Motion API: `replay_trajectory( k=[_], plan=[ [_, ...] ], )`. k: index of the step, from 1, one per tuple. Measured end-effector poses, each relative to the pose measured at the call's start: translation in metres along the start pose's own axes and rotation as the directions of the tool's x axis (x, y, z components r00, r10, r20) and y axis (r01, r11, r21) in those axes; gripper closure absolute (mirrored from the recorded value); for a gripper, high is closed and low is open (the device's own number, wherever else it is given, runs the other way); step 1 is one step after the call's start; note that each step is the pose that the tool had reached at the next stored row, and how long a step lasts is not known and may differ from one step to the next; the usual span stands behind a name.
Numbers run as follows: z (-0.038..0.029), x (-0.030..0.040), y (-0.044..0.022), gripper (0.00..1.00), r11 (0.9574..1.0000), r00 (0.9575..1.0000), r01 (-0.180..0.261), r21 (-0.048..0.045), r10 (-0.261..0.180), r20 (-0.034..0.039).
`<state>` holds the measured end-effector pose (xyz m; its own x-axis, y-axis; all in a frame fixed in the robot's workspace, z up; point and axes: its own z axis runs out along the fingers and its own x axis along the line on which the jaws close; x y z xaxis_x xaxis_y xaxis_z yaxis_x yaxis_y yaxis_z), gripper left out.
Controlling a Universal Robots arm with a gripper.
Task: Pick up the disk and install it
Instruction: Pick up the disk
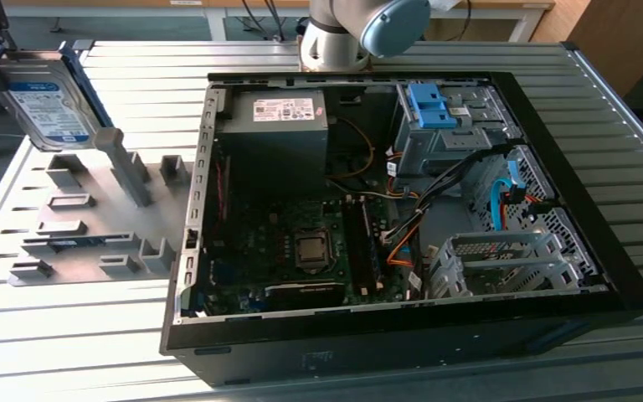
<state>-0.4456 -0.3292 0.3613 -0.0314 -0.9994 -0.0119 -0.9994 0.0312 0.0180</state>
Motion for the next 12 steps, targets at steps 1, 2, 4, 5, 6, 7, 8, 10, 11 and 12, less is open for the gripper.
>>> replay_trajectory(
  k=[1, 2, 4, 5, 6, 7, 8, 10, 11, 12],
  plan=[
    [-0.0011, 0.0000, 0.0000, 0.64, 1.0000, 1.0000, 0.000, 0.0000, 0.000, 0.0000],
    [-0.0020, 0.0000, 0.0001, 0.64, 1.0000, 1.0000, 0.000, 0.0001, 0.000, 0.0001],
    [-0.0036, -0.0001, 0.0001, 0.64, 1.0000, 1.0000, 0.000, 0.0002, 0.000, 0.0001],
    [-0.0044, -0.0001, 0.0001, 0.64, 1.0000, 1.0000, 0.000, 0.0002, 0.000, 0.0001],
    [-0.0051, -0.0001, 0.0001, 0.64, 1.0000, 1.0000, 0.000, 0.0001, 0.000, 0.0001],
    [-0.0057, -0.0001, 0.0001, 0.64, 1.0000, 1.0000, 0.000, 0.0003, 0.000, 0.0001],
    [-0.0063, -0.0001, 0.0002, 0.64, 1.0000, 1.0000, 0.000, 0.0002, 0.000, 0.0001],
    [-0.0075, -0.0001, 0.0002, 0.64, 1.0000, 1.0000, 0.000, 0.0001, 0.000, 0.0001],
    [-0.0080, -0.0001, 0.0002, 0.64, 1.0000, 1.0000, 0.000, 0.0001, 0.000, 0.0001],
    [-0.0084, -0.0001, 0.0002, 0.64, 1.0000, 1.0000, 0.000, 0.0003, 0.000, 0.0001]
  ],
)
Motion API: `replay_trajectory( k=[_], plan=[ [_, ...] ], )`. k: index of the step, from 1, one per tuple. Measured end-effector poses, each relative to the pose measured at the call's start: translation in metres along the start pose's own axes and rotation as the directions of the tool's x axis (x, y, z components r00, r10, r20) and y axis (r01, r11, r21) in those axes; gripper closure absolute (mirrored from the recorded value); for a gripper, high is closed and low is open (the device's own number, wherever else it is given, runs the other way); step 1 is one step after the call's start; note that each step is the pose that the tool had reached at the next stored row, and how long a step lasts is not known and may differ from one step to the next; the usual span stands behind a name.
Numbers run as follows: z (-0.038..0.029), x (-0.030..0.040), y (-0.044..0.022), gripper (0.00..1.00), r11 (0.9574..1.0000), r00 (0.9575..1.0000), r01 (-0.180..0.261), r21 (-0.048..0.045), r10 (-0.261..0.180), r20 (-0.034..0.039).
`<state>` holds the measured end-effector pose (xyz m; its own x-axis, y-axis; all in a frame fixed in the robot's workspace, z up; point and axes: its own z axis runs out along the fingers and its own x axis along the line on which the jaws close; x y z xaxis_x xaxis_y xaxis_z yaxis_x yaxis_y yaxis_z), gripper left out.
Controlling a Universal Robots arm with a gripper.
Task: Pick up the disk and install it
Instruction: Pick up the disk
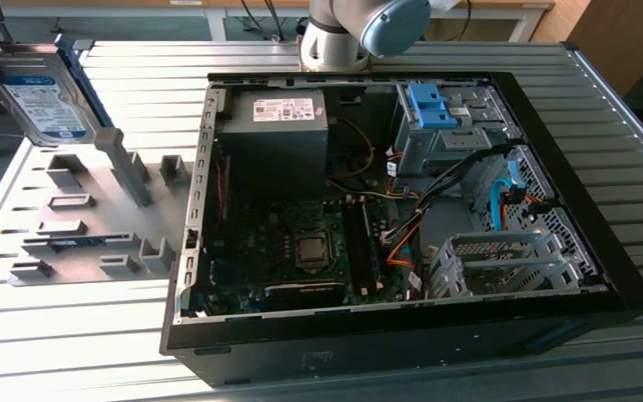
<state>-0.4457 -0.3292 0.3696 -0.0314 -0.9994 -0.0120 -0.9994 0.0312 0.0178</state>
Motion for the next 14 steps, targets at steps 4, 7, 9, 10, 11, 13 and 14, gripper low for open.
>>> replay_trajectory(
  k=[4, 7, 9, 10, 11, 13, 14],
  plan=[
    [-0.0022, 0.0000, 0.0000, 0.64, 1.0000, 1.0000, 0.000, 0.0000, 0.000, 0.0000],
    [-0.0041, -0.0001, 0.0001, 0.64, 1.0000, 1.0000, 0.000, 0.0000, 0.000, 0.0000],
    [-0.0053, -0.0001, 0.0001, 0.64, 1.0000, 1.0000, 0.000, -0.0001, 0.000, 0.0000],
    [-0.0058, -0.0001, 0.0001, 0.64, 1.0000, 1.0000, 0.000, -0.0001, 0.000, 0.0000],
    [-0.0064, -0.0001, 0.0001, 0.64, 1.0000, 1.0000, 0.000, -0.0001, 0.000, 0.0000],
    [-0.0074, -0.0001, 0.0001, 0.64, 1.0000, 1.0000, 0.000, 0.0000, 0.000, 0.0000],
    [-0.0080, -0.0001, 0.0001, 0.64, 1.0000, 1.0000, 0.000, -0.0001, 0.000, 0.0000]
  ],
)
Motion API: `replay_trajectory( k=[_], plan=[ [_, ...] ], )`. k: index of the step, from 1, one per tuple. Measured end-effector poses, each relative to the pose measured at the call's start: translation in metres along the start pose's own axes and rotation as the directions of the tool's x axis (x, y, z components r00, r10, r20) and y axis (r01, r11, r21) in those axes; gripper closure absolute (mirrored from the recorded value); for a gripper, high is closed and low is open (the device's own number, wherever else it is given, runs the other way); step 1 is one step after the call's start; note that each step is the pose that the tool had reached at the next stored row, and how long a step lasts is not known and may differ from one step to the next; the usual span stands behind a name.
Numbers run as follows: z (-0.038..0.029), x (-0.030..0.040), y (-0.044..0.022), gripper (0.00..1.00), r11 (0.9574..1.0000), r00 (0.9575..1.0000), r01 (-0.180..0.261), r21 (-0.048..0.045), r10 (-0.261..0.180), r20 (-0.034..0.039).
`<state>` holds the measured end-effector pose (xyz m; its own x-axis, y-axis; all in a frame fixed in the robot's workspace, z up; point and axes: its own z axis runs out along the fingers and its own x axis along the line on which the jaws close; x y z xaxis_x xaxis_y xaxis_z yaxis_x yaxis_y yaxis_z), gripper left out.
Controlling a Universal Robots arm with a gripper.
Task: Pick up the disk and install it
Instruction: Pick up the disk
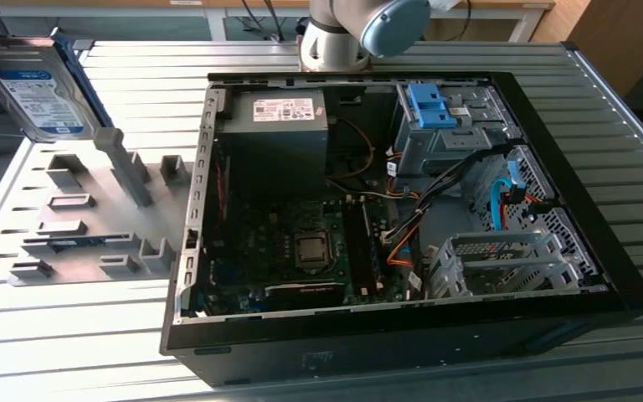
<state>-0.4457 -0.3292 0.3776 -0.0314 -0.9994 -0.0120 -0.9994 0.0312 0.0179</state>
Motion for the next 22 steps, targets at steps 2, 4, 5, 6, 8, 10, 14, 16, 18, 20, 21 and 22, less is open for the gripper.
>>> replay_trajectory(
  k=[2, 4, 5, 6, 8, 10, 14, 16, 18, 20, 21, 22],
  plan=[
    [-0.0012, 0.0000, 0.0000, 0.64, 1.0000, 1.0000, 0.000, 0.0000, 0.000, -0.0001],
    [-0.0023, 0.0000, 0.0000, 0.64, 1.0000, 1.0000, 0.000, 0.0000, 0.000, 0.0000],
    [-0.0029, 0.0000, 0.0001, 0.64, 1.0000, 1.0000, 0.000, 0.0001, 0.000, 0.0000],
    [-0.0034, 0.0000, 0.0001, 0.64, 1.0000, 1.0000, 0.000, 0.0001, 0.000, 0.0000],
    [-0.0045, 0.0000, 0.0001, 0.64, 1.0000, 1.0000, 0.000, -0.0001, 0.000, 0.0000],
    [-0.0053, -0.0001, 0.0001, 0.64, 1.0000, 1.0000, 0.000, 0.0001, 0.000, 0.0000],
    [-0.0075, -0.0001, 0.0001, 0.64, 1.0000, 1.0000, 0.000, -0.0001, 0.000, 0.0000],
    [-0.0085, -0.0001, 0.0001, 0.64, 1.0000, 1.0000, 0.000, 0.0000, 0.000, 0.0000],
    [-0.0096, -0.0001, 0.0002, 0.64, 1.0000, 1.0000, 0.000, 0.0001, 0.000, 0.0000],
    [-0.0107, -0.0001, 0.0002, 0.64, 1.0000, 1.0000, 0.000, 0.0000, 0.000, 0.0000],
    [-0.0111, -0.0001, 0.0002, 0.64, 1.0000, 1.0000, 0.000, 0.0000, 0.000, 0.0000],
    [-0.0116, -0.0001, 0.0002, 0.64, 1.0000, 1.0000, 0.000, 0.0000, 0.000, 0.0000]
  ],
)
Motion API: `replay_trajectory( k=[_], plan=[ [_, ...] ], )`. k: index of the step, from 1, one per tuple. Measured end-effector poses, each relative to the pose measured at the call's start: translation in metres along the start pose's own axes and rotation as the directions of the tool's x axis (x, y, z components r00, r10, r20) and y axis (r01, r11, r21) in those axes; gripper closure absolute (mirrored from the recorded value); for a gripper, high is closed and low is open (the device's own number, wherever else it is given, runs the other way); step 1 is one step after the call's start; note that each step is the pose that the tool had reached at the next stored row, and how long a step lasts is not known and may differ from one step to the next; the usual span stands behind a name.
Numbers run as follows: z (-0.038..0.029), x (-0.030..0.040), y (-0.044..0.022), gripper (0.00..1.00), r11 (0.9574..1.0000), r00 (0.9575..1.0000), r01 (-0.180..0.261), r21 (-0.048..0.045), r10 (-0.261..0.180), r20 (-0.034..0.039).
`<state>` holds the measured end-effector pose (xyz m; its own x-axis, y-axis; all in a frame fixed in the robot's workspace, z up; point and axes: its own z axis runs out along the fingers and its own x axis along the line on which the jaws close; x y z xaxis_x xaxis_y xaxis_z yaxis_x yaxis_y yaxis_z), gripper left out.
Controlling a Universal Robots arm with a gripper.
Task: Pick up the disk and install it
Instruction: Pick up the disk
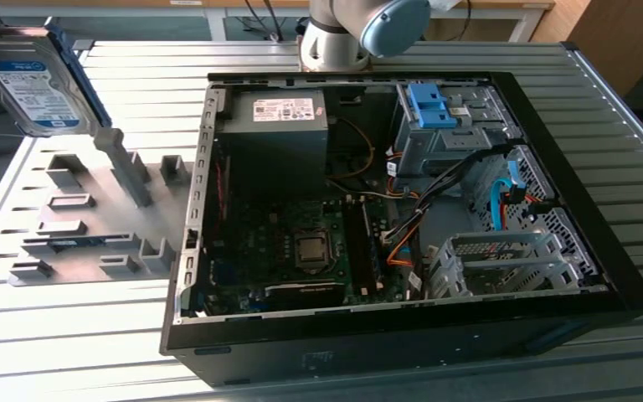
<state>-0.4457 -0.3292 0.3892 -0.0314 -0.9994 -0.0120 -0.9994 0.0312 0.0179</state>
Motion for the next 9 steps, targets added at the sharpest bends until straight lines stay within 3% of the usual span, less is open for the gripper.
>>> replay_trajectory(
  k=[9],
  plan=[
    [-0.0038, 0.0000, 0.0001, 0.64, 1.0000, 1.0000, 0.000, 0.0001, 0.000, 0.0000]
  ],
)
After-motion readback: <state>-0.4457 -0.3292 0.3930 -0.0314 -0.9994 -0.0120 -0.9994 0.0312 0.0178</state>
